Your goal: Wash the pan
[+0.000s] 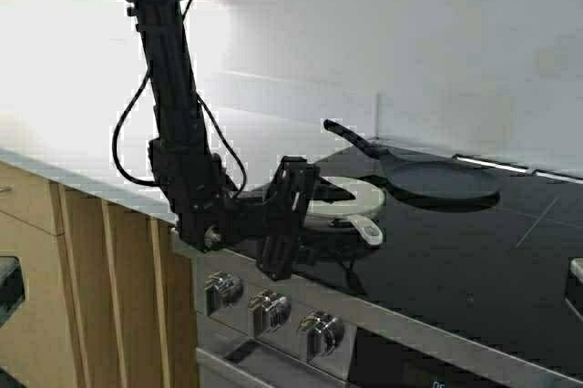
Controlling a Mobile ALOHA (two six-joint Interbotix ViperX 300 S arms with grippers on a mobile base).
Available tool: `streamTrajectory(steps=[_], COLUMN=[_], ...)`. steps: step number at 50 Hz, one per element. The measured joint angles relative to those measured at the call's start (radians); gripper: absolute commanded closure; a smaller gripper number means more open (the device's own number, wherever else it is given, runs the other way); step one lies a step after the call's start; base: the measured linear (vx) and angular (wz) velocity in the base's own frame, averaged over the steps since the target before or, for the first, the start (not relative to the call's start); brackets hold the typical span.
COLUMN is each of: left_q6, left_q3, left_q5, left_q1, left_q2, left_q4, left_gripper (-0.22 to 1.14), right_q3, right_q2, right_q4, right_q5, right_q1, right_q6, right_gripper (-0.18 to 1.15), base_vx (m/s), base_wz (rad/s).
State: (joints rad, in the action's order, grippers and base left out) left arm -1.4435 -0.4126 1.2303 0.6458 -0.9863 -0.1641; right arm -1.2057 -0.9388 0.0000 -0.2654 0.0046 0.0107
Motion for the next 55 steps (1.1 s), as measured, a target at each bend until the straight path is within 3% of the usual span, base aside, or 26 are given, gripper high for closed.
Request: streamTrajectory(steps=[55], left_q6=[-0.144], left_q3=[0.322], left_q5=[-0.06], left_q1=[0.025], left_q2=[-0.152], left_q4=[0.006], left_gripper=[-0.02], right_q3=[-0.002], right_q2=[0.008], right_q4=[0.0], right_q5=[0.0], right_q1=[0.0], right_q6=[-0.002], right_gripper=[0.9], base_vx=[0.0], base_wz=[0.0])
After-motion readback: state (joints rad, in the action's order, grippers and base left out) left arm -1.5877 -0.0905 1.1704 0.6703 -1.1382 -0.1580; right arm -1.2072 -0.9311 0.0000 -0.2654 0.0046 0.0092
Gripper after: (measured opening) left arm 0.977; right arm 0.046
